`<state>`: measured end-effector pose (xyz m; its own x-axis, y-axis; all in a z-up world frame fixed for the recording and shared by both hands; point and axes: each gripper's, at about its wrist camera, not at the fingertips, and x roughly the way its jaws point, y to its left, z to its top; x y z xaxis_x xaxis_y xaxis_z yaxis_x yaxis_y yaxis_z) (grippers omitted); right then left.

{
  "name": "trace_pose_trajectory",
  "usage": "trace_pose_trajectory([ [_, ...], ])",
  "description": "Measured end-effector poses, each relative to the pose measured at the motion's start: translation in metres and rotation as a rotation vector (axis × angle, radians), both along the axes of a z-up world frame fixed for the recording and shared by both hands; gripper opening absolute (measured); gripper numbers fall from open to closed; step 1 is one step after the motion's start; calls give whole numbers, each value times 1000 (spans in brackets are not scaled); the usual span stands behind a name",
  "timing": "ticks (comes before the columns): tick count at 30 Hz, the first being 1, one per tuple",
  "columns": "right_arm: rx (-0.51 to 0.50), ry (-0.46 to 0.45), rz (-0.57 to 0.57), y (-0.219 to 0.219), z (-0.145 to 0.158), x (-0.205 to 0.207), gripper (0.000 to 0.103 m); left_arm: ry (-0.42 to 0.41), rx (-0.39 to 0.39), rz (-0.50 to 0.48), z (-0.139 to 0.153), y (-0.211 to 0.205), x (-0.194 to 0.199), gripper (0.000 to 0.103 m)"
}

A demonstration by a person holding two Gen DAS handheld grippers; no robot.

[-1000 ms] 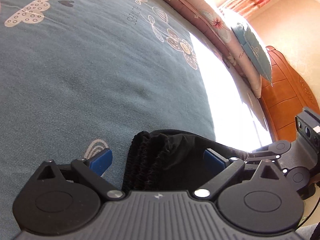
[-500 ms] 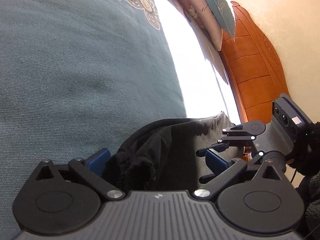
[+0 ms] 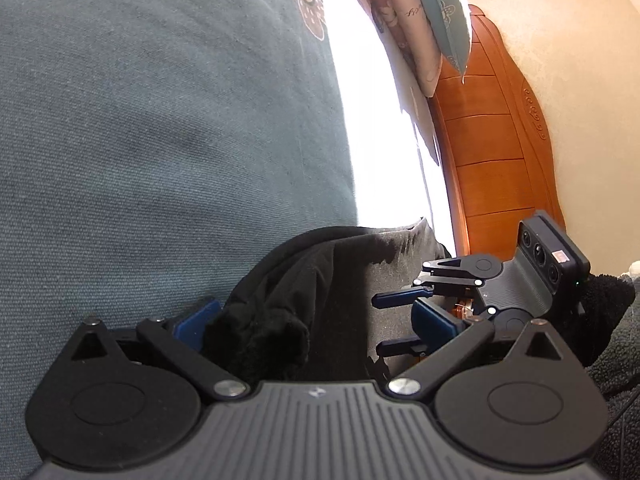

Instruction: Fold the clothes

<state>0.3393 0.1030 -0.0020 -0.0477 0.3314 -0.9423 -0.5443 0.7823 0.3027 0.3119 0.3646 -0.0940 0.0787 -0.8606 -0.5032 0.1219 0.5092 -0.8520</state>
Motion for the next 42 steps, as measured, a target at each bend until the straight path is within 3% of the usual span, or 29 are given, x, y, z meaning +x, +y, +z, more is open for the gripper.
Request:
trace_pose_trajectory([
  [4,12,-4,14,-2,5,-1,57,25,10,-23,-3,-1,-11,101],
  [9,17,6,-11,-10,3,1,58,74,-15,45,-16,19,-40,101],
  [15,20,12,-28,-13,-1,-1,58,62,27,97,-11,13,-32,99],
  [16,20,11,-28,-13,-1,-1,58,37,69,99,-7,11,-34,93],
  [18,20,10,-27,-13,-1,-2,58,-11,156,101,1,7,-38,71],
  [20,20,9,-26,-13,-1,-3,58,-37,242,101,3,7,-41,29],
  [21,20,9,-26,-13,-1,-4,58,-14,247,121,0,11,-41,25],
  [23,20,7,-25,-12,-1,-5,58,15,230,138,-5,15,-38,28],
  [27,12,-3,-32,-14,-1,-6,58,-41,271,77,-1,6,-35,29],
  [42,-2,-31,-56,-22,2,-14,58,-53,339,42,8,-12,-29,29],
])
